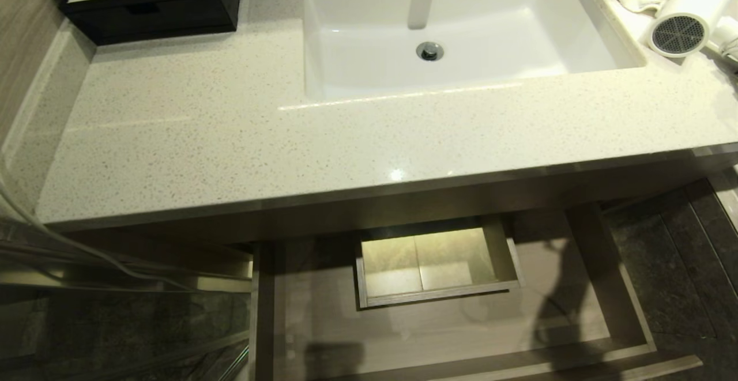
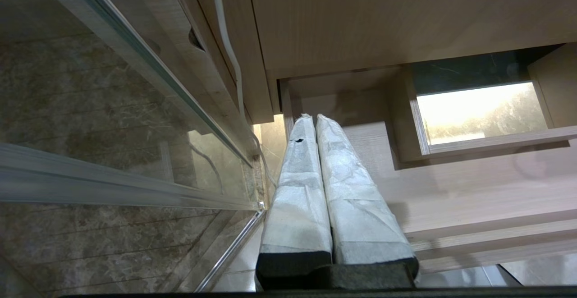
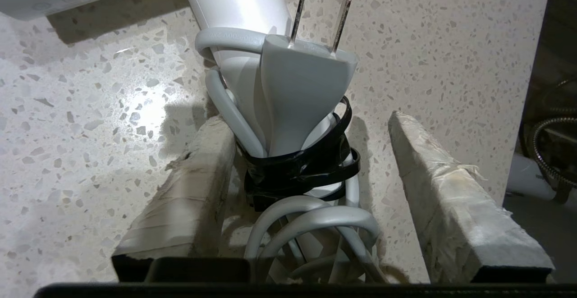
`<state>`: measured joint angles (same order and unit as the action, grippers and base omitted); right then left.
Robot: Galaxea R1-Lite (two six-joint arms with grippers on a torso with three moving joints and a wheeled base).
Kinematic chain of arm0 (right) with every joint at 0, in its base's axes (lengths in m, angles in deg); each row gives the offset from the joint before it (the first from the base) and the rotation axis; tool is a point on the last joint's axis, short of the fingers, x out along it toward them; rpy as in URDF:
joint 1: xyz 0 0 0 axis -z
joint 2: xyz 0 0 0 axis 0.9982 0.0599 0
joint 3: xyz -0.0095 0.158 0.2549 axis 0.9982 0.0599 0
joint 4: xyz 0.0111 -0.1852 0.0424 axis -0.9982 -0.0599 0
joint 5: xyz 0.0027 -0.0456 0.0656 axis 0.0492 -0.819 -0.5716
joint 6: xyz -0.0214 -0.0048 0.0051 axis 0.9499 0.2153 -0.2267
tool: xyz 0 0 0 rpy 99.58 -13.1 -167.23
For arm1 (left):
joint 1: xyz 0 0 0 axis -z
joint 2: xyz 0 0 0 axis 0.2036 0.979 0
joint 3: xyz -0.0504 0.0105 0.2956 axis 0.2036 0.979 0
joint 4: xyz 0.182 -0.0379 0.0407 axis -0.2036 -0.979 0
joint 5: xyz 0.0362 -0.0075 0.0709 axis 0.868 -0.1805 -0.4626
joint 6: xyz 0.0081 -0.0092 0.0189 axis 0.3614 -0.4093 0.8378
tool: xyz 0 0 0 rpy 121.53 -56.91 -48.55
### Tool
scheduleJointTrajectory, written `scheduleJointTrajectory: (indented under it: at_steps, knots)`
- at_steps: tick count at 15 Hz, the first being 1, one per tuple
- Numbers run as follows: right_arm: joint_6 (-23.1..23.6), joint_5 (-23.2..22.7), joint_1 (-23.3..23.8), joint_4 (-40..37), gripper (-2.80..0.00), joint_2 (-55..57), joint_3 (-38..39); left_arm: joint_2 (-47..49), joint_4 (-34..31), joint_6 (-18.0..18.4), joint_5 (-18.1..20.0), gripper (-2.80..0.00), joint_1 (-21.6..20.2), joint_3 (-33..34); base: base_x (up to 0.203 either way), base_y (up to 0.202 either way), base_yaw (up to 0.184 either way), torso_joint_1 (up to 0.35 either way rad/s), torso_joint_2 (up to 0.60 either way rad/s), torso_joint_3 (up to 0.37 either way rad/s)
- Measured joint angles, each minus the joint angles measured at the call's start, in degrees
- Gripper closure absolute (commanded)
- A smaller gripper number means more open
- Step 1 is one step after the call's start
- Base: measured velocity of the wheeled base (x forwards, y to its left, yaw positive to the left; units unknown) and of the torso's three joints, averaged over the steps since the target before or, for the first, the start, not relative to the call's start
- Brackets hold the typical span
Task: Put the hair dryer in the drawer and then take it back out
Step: Place it on the countertop
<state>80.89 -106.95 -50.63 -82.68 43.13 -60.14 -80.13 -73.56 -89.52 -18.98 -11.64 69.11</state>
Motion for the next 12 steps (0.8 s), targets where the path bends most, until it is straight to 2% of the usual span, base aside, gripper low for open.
scheduleJointTrajectory:
  at_steps: [4,7,8,9,12]
  knots:
    - [0.07,-0.02,0.14,0.20,-2.80,-1.03,-0.13,0.00,0.00,-0.01,-0.04,0.00,0.00,0.00,0.000,0.000,0.000,0.000,0.00,0.000]
    - [0.02,0.05,0.98,-0.60,-2.80,-4.18,2.85,0.00,0.01,-0.01,-0.01,0.00,0.00,0.00,0.000,0.000,0.000,0.000,0.00,0.000]
    - [0.00,0.05,1.11,-0.54,-1.88,-5.82,4.94,0.00,0.00,-0.01,-0.04,0.00,0.00,0.00,0.000,0.000,0.000,0.000,0.00,0.000]
    - [0.01,-0.02,1.22,-0.60,0.00,-7.64,6.94,0.00,0.00,-0.01,-0.03,0.00,0.00,0.00,0.000,0.000,0.000,0.000,0.00,0.000]
    - [0.28,0.51,1.32,-1.00,0.00,-14.52,12.81,0.00,0.00,-0.01,-0.04,0.00,0.00,0.00,0.000,0.000,0.000,0.000,0.00,0.000]
